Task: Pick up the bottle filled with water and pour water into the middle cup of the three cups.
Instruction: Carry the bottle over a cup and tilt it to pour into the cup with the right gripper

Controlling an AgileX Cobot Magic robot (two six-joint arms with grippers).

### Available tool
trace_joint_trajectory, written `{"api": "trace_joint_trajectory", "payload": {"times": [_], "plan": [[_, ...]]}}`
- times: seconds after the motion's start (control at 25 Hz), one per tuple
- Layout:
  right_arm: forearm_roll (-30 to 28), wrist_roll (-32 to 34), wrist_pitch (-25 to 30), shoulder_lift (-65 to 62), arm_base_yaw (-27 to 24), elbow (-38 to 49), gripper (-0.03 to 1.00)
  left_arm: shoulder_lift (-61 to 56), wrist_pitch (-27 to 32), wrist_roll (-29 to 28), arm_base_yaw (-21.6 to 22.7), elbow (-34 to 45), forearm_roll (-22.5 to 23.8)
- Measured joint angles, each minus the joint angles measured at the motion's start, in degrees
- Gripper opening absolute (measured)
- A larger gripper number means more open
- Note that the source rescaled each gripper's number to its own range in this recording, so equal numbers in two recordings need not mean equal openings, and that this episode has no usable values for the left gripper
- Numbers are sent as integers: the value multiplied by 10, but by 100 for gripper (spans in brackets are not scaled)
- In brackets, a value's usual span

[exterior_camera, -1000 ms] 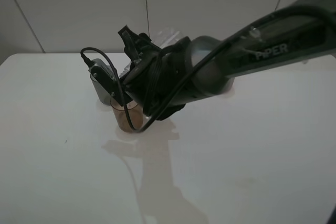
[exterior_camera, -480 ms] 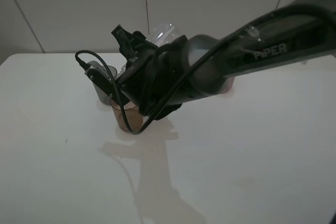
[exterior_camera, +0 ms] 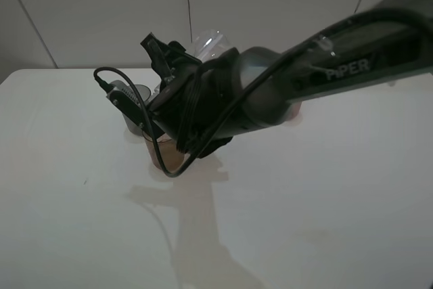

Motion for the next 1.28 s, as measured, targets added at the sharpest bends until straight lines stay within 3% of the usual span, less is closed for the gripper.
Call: {"api": "trace_joint_trajectory", "payload": {"times": [0.8,1.08,1.28], "plan": [[1,3,10,0,14,0,0,0,0,0,0,0,0],[11,78,17,-20,14,0,0,0,0,0,0,0,0],[92,134,4,-78,13,0,0,0,0,0,0,0,0]]}}
